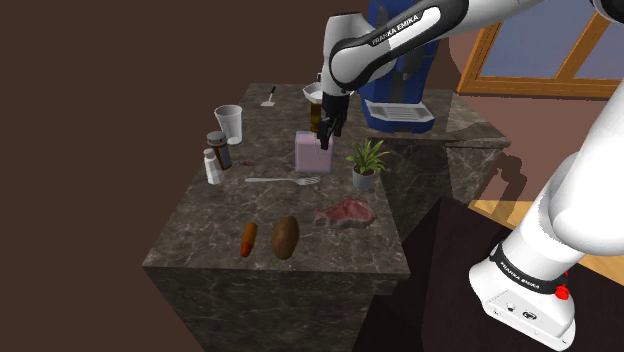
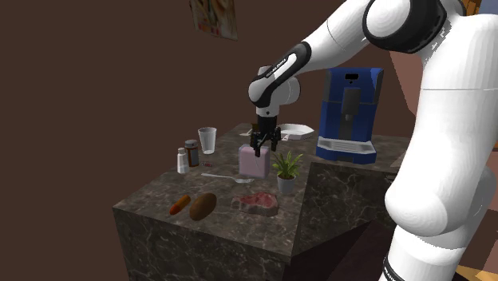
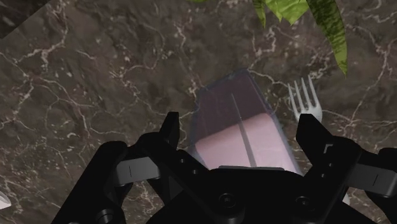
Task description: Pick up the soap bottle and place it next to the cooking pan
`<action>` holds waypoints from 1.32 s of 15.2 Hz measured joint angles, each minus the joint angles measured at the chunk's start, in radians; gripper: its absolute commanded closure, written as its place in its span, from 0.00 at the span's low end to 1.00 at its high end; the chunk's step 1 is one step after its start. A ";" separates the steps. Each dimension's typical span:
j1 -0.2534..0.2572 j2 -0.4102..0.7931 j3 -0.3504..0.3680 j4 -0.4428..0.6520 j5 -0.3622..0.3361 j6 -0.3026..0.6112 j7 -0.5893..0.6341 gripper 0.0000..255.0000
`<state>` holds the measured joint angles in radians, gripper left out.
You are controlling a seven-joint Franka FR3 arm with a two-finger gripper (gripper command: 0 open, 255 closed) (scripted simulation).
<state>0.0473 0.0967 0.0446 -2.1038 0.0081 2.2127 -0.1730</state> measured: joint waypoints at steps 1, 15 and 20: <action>0.000 0.000 0.000 0.000 0.000 0.001 0.000 0.00; 0.000 -0.003 0.000 0.003 0.000 -0.005 0.000 1.00; 0.000 -0.029 0.000 0.032 0.001 -0.061 -0.001 1.00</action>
<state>0.0471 0.0681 0.0445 -2.0716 0.0093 2.1519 -0.1736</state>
